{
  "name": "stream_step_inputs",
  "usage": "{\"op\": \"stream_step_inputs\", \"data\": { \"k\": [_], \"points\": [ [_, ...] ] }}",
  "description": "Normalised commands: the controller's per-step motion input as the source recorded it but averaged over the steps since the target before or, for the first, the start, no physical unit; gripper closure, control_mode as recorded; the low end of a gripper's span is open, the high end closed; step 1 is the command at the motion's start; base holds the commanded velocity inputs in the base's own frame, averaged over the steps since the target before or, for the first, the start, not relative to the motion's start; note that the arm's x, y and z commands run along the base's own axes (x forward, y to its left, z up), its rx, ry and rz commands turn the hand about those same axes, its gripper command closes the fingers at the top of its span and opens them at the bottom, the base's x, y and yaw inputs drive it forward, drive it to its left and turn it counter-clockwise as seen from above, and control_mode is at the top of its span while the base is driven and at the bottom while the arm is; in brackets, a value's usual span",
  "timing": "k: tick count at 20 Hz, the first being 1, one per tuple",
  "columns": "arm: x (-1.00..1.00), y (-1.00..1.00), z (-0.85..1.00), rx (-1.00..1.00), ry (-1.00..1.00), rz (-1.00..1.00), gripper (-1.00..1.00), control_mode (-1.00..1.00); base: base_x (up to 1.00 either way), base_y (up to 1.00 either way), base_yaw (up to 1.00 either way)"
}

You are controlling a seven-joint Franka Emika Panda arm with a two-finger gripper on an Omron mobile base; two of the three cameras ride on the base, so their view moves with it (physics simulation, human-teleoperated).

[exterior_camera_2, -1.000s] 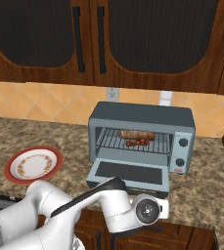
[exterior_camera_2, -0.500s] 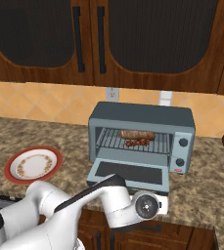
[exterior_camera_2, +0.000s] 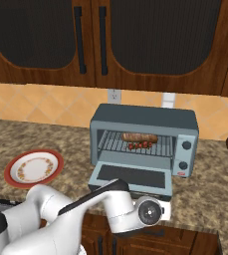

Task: Pick up the kebab skewer and baguette bread, and place them inside the toaster oven. Close the toaster oven door and start by setting the timer.

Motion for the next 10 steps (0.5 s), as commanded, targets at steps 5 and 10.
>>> {"op": "stream_step_inputs", "data": {
  "k": [5,10],
  "points": [
    [0.15,0.00,-0.06,0.00,0.00,-0.01,-1.00,-1.00,0.00,0.00,0.00],
    [0.13,0.00,-0.11,0.00,0.00,-0.03,-1.00,-1.00,0.00,0.00,0.00]
  ]
}}
